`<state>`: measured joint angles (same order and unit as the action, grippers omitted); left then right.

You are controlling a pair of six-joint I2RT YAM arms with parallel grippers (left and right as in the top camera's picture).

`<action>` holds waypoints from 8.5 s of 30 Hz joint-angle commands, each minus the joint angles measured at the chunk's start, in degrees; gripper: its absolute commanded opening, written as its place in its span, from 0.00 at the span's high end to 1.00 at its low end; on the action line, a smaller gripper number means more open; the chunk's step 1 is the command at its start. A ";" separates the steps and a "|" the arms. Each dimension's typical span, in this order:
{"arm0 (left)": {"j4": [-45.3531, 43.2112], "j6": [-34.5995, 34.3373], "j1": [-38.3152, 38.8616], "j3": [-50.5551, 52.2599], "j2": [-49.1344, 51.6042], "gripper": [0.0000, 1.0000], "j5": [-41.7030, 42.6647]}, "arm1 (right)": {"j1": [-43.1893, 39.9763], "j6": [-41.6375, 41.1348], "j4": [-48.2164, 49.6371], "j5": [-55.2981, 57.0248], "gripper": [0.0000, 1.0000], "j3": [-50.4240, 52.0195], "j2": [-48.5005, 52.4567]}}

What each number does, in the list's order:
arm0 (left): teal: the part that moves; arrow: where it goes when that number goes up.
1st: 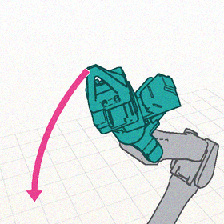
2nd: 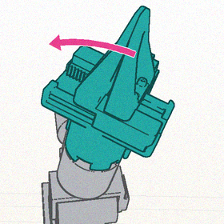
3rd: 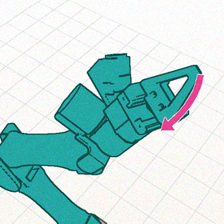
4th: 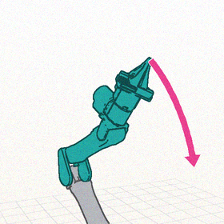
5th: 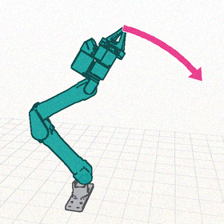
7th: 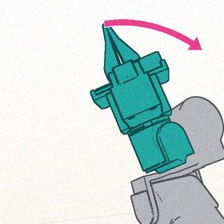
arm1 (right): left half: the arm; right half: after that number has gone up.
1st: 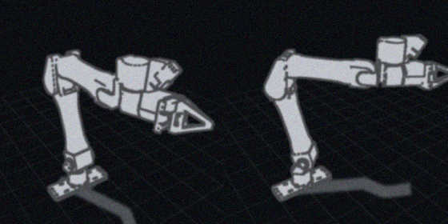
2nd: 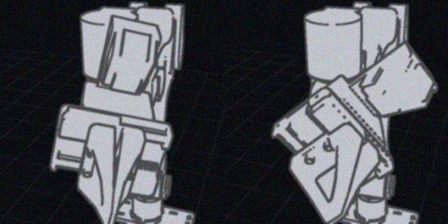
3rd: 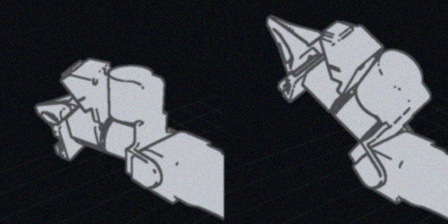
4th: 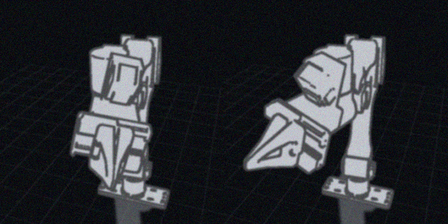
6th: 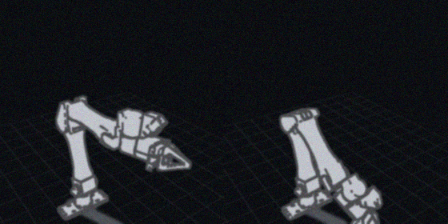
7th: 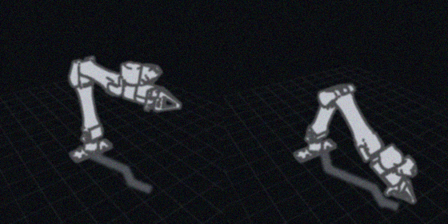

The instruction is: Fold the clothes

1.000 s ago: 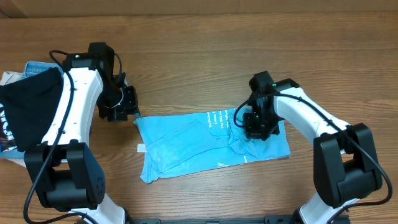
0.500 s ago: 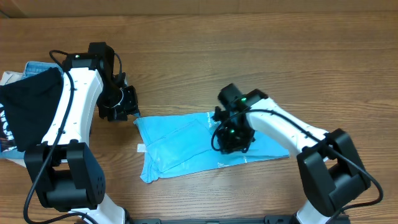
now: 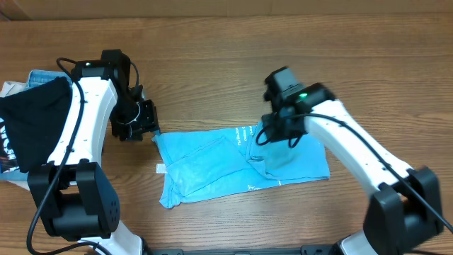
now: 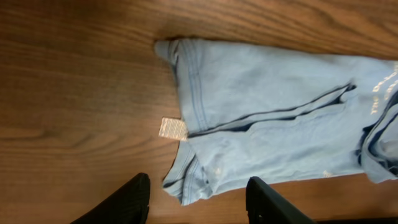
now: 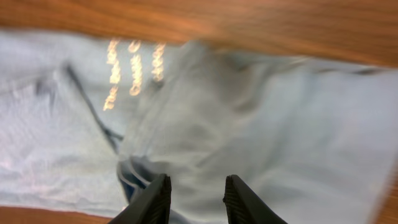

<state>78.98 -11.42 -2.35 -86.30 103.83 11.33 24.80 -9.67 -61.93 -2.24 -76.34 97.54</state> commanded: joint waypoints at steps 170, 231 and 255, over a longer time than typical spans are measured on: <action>-18.45 -9.79 11.52 16.83 3.76 0.50 2.93 | 10.23 9.66 19.78 -0.17 0.34 -0.61 9.01; -18.62 -9.81 12.13 21.33 3.76 0.48 0.13 | 13.57 2.47 3.85 -7.26 0.59 0.26 1.75; -18.60 -9.79 12.13 21.33 3.76 0.47 0.13 | 19.50 5.25 5.66 -4.02 0.48 2.14 9.22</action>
<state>60.40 -22.09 9.41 -65.54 107.07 12.34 43.92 -4.99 -56.75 -6.98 -75.61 106.32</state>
